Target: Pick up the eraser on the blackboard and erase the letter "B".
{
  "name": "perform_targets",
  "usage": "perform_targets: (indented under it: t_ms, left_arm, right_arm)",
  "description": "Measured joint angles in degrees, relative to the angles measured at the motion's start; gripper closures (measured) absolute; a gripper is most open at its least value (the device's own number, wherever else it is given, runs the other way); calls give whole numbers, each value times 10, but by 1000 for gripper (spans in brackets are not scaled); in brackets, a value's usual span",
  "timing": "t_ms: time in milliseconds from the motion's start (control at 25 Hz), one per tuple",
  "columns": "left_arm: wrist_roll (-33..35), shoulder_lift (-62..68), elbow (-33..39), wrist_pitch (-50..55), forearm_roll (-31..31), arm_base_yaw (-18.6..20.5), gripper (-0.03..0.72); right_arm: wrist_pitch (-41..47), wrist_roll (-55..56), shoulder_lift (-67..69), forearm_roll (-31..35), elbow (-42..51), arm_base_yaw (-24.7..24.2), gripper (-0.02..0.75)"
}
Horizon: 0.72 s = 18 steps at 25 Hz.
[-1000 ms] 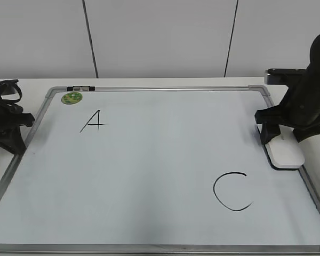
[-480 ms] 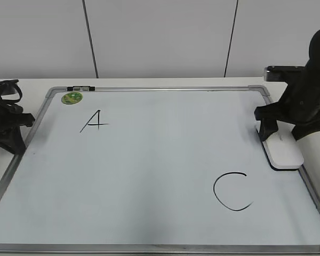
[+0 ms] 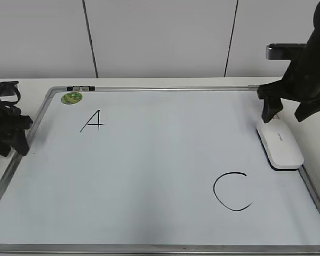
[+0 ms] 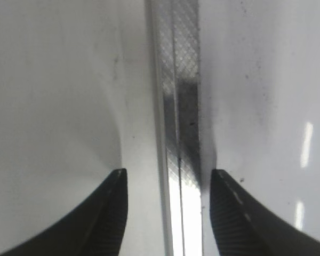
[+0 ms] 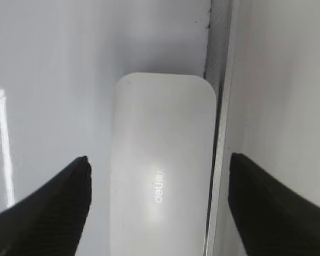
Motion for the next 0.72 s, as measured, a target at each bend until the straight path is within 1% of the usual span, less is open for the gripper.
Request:
perform_targets:
  t_ms: [80,120,480,720]
  left_arm:
    - [0,-12,2,2,4,0,319]
    - [0,-25,3,3,6,0,307]
    - [-1,-181,4,52,7,0,278]
    - [-5,-299,4,122,14,0,197]
  right_arm:
    - [4,-3,-8,0,-2,0,131]
    - [7,-6,-13,0,-2,0,133]
    - [54,-27,-130,1,-2,0,143]
    - [82,-30,-227,1,-2,0,143]
